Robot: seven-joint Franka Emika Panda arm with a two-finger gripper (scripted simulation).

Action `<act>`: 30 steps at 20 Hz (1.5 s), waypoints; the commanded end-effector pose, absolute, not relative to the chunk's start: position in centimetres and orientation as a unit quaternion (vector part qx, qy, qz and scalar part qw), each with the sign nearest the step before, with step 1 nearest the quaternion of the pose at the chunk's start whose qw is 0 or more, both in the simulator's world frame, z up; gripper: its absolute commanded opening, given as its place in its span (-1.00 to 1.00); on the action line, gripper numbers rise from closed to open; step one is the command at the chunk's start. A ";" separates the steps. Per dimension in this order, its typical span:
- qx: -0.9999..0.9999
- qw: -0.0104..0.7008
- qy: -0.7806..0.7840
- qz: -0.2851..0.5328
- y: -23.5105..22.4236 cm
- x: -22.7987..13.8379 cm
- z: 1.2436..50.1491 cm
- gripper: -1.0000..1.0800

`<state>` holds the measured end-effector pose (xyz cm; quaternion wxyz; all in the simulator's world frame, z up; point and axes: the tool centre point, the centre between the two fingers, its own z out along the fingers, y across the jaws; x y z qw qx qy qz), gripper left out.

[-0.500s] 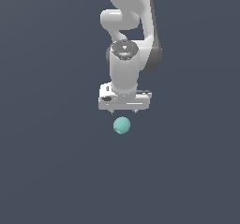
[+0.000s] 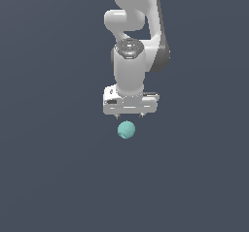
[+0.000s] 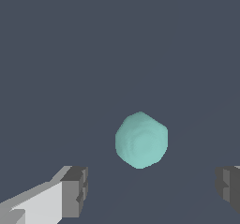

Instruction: Pick up the object and move it to a goal position.

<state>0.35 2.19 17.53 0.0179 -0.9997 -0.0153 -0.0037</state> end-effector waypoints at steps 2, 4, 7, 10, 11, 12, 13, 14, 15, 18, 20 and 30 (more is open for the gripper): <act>-1.000 0.021 -0.017 -0.007 2.4 0.5 17.7 0.92; -1.000 0.020 -0.017 -0.006 2.3 0.5 17.7 0.92; -1.000 0.020 -0.016 -0.006 2.3 0.5 17.7 0.92; -1.000 0.020 -0.008 -0.006 2.3 0.5 17.4 0.92; -1.000 0.020 -0.004 -0.005 2.3 0.5 17.3 0.92; -1.000 0.020 0.000 -0.005 2.3 0.4 17.2 0.92; -1.000 0.019 0.005 -0.005 2.2 0.4 17.0 0.92; -1.000 0.019 0.011 -0.005 2.2 0.4 16.8 0.92; -1.000 0.019 0.017 -0.004 2.2 0.4 16.6 0.92; -0.999 0.018 0.041 -0.004 2.1 0.3 15.9 0.92; -0.998 0.017 0.060 -0.003 2.0 0.2 15.3 0.92; -0.983 0.008 0.181 0.000 1.5 -0.4 11.6 0.92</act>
